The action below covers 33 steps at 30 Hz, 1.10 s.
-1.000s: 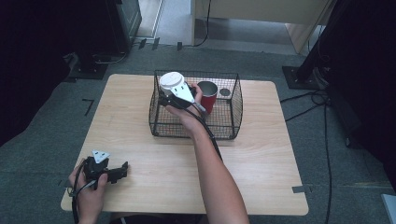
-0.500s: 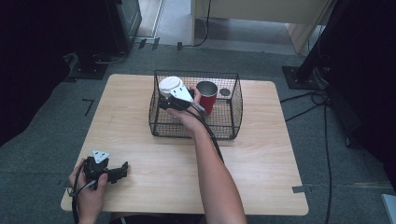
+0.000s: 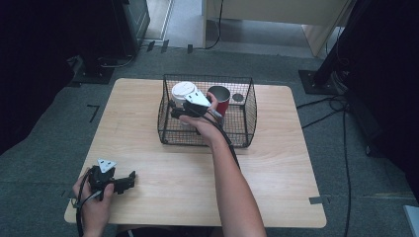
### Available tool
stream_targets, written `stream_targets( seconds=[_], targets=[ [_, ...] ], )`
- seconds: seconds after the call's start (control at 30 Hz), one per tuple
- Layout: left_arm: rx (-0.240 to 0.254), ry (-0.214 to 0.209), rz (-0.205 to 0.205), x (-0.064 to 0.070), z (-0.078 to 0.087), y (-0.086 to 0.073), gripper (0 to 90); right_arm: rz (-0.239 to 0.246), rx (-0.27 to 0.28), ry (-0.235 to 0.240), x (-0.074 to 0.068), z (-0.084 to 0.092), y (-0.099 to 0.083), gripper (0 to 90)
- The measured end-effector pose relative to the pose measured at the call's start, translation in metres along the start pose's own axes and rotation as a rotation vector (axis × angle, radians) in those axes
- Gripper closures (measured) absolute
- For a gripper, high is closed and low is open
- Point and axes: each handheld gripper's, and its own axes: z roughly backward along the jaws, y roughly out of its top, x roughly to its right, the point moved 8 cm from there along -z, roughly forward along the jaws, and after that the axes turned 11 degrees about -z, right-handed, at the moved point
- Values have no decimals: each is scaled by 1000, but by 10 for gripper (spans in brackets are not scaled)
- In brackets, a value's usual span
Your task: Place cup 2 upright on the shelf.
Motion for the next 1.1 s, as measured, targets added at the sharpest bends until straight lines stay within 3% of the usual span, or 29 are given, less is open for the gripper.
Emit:
stream_targets(
  seconds=[0.1, 0.33, 0.7, 1.1],
  targets=[
    [1, 0, 2, 0, 0, 0, 0, 10, -20, 6, -2, 2, -1, 0],
    [1, 0, 2, 0, 0, 0, 0, 20, 5, -12, 1, 6, 4, 0],
    [1, 0, 1, 0, 0, 0, 0, 0, 86, -6, 4, 17, 30, 0],
    [3, 1, 1, 0, -1, 1, 0, -5, 160, 1, 7, 42, 61, 0]
  ],
)
